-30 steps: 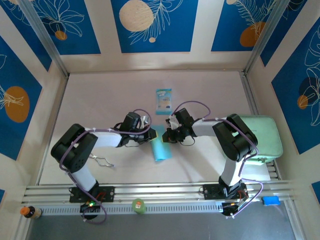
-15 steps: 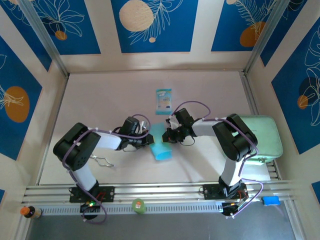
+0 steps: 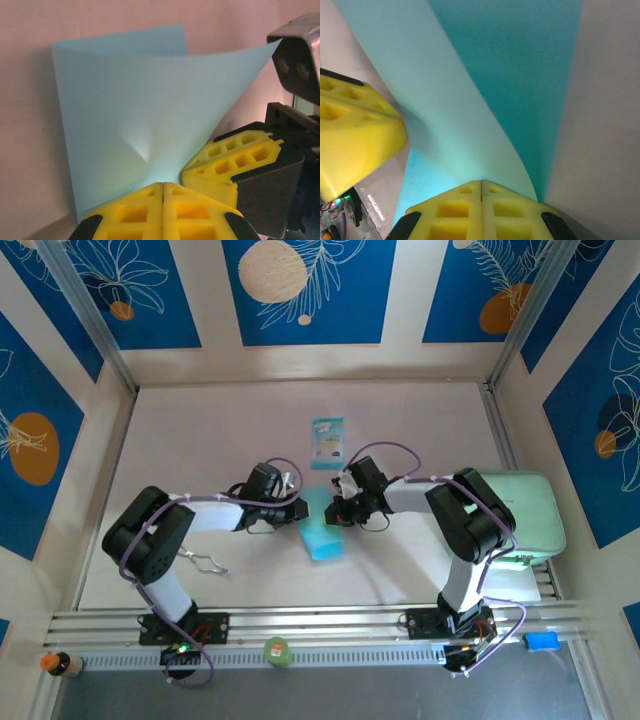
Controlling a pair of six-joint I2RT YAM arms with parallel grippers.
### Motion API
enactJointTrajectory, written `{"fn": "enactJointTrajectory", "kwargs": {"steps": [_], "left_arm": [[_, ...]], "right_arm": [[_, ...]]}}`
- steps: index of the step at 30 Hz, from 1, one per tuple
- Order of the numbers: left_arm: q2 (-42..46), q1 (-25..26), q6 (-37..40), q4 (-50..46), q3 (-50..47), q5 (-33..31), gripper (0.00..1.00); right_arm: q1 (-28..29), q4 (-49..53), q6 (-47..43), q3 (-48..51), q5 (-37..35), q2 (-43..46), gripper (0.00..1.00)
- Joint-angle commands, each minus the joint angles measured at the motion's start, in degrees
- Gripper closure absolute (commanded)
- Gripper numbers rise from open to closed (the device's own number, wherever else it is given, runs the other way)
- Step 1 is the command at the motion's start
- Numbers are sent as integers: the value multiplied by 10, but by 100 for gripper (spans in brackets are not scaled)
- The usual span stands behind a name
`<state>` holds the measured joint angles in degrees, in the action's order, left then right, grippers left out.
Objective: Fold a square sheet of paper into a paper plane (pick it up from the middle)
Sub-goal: First fold the square sheet of paper in half at the center of the table.
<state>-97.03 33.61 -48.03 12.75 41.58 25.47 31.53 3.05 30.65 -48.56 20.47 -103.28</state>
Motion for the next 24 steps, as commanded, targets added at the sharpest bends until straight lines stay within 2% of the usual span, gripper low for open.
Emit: {"fn": "enactJointTrajectory", "kwargs": {"steps": [1, 5, 11, 18, 24], "left_arm": [[-22, -11, 13, -5, 2, 2, 100], [-46, -16, 5, 20, -16, 6, 100], [-46, -24, 13, 5, -35, -8, 100], [-17, -31, 33, -44, 18, 11, 100], [-18, -34, 32, -41, 38, 21, 99]], "right_arm": [[1, 61, 0, 7, -46, -6, 100], [1, 61, 2, 7, -47, -8, 100], [1, 64, 4, 10, -53, -3, 100], [1, 62, 5, 13, -53, -2, 100], [0, 62, 5, 14, -53, -1, 100]]}}
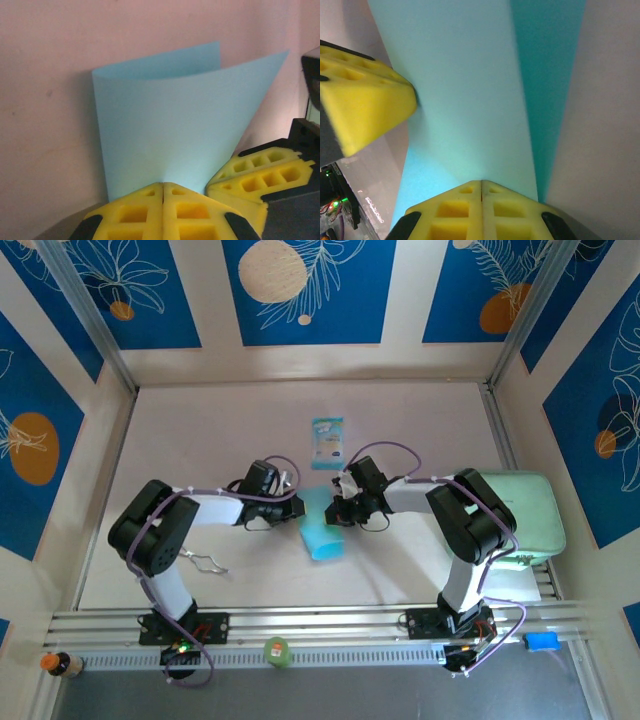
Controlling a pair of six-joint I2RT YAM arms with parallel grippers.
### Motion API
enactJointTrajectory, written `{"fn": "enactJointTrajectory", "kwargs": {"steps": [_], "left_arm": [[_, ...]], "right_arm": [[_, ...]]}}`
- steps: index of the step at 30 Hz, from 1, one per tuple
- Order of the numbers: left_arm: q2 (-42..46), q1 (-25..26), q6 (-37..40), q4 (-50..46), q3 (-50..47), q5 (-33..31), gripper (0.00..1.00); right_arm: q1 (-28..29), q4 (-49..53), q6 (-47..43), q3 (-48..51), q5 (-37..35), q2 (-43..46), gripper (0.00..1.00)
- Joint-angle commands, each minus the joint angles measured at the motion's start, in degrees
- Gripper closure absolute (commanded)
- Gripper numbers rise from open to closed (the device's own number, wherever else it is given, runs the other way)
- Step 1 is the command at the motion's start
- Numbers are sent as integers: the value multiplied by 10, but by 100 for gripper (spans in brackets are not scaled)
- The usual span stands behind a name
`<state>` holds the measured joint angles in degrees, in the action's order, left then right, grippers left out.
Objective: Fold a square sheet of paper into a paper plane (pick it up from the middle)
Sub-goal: First fold the square sheet of paper in half at the center of the table.
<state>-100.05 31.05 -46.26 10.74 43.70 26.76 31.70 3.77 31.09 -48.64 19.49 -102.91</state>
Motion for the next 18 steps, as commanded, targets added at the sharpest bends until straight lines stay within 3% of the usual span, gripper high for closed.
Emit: {"fn": "enactJointTrajectory", "kwargs": {"steps": [1, 11, 18], "left_arm": [[9, -10, 16, -20, 17, 10, 99], [-42, -34, 23, -11, 13, 11, 99], [-47, -36, 35, -55, 24, -3, 100]], "right_arm": [[-2, 54, 1, 15, -43, -5, 100], [-2, 53, 2, 15, -40, -7, 100], [-2, 53, 1, 15, -41, -7, 100]]}}
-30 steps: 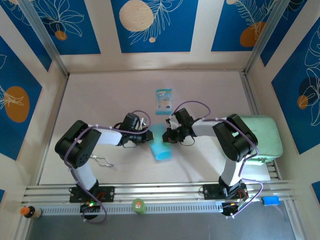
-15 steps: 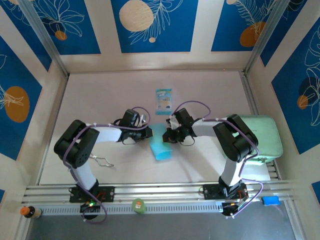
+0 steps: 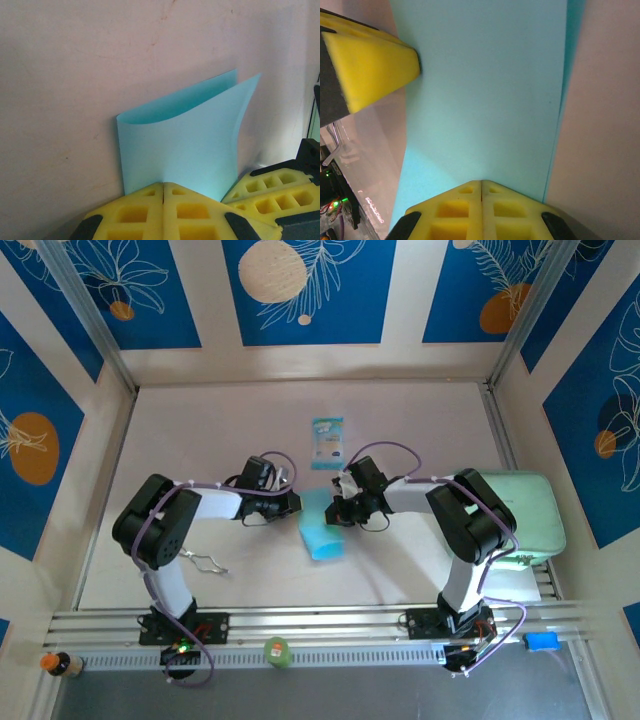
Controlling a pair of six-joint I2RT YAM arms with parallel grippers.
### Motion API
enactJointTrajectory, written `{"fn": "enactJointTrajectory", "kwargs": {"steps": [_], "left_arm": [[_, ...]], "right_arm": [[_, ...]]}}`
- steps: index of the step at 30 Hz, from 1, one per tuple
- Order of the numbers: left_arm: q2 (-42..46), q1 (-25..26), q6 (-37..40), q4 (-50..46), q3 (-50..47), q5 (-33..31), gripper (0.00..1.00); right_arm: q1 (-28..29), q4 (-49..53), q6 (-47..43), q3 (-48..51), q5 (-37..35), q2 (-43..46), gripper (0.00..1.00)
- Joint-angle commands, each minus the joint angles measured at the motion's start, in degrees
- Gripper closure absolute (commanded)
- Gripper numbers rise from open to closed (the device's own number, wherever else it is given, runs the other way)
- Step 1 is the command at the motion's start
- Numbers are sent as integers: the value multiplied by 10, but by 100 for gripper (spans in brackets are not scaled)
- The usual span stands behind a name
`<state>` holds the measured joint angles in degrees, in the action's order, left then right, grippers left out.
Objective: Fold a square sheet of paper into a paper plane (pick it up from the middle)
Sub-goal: First fold the square sheet of paper in half at the center of the table.
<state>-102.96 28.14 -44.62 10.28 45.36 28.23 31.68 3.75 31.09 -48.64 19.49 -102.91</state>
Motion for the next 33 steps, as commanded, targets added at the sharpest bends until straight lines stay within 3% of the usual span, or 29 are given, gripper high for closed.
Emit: {"fn": "enactJointTrajectory", "kwargs": {"steps": [1, 10, 21, 33], "left_arm": [[-12, -7, 21, -56, 14, -18, 100], [2, -8, 20, -43, 63, 47, 99], [-59, -21, 46, -37, 54, 25, 99], [-78, -69, 71, -79, 100, 3, 98]], "right_arm": [[-1, 54, 2, 15, -41, -6, 100], [-2, 55, 1, 15, -41, -7, 100], [-3, 54, 2, 15, -39, -8, 100], [-3, 53, 2, 16, -33, -8, 100]]}}
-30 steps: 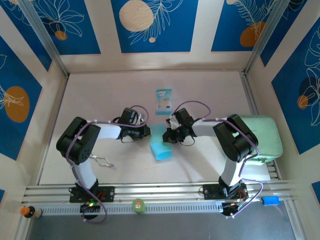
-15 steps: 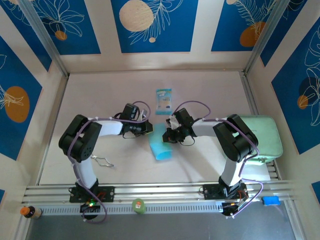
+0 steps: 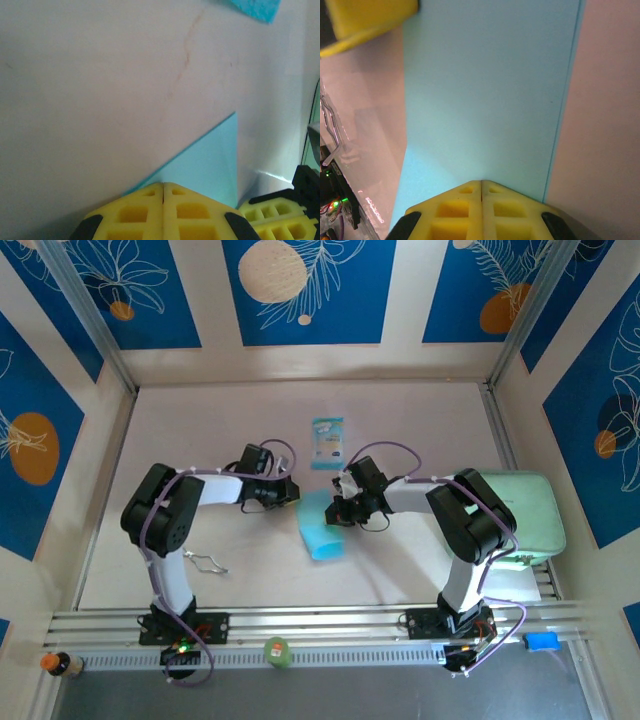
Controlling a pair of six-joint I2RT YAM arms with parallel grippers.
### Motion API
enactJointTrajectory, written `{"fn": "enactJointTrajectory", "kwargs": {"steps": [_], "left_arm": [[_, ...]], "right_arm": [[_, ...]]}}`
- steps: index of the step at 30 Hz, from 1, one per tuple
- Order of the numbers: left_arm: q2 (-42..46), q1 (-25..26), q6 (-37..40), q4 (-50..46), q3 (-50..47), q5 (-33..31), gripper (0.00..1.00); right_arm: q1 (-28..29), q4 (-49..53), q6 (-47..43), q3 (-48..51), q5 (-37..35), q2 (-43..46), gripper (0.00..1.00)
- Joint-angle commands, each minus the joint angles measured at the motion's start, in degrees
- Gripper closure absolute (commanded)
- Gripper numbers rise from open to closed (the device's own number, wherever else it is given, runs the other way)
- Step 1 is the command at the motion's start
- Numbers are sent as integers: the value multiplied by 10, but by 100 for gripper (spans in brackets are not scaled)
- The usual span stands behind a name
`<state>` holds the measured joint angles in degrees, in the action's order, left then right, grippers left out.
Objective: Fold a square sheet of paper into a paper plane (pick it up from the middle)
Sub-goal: First fold the square sheet of paper in half at the center of the table.
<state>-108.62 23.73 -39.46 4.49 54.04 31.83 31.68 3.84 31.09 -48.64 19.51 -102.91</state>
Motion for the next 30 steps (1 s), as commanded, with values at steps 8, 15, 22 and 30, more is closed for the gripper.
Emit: {"fn": "enactJointTrajectory", "kwargs": {"steps": [8, 15, 22, 30], "left_arm": [[-21, -39, 17, -63, 48, -65, 99], [55, -38, -2, -85, 43, -86, 98], [156, -25, -37, -63, -16, -60, 97], [250, 9, -77, -36, -102, -57, 97]], "right_arm": [[-2, 51, 5, 17, -34, -6, 100], [0, 47, 16, 18, -39, -7, 100], [0, 50, 24, 18, -48, -6, 100], [4, 53, 26, 18, -53, -3, 100]]}}
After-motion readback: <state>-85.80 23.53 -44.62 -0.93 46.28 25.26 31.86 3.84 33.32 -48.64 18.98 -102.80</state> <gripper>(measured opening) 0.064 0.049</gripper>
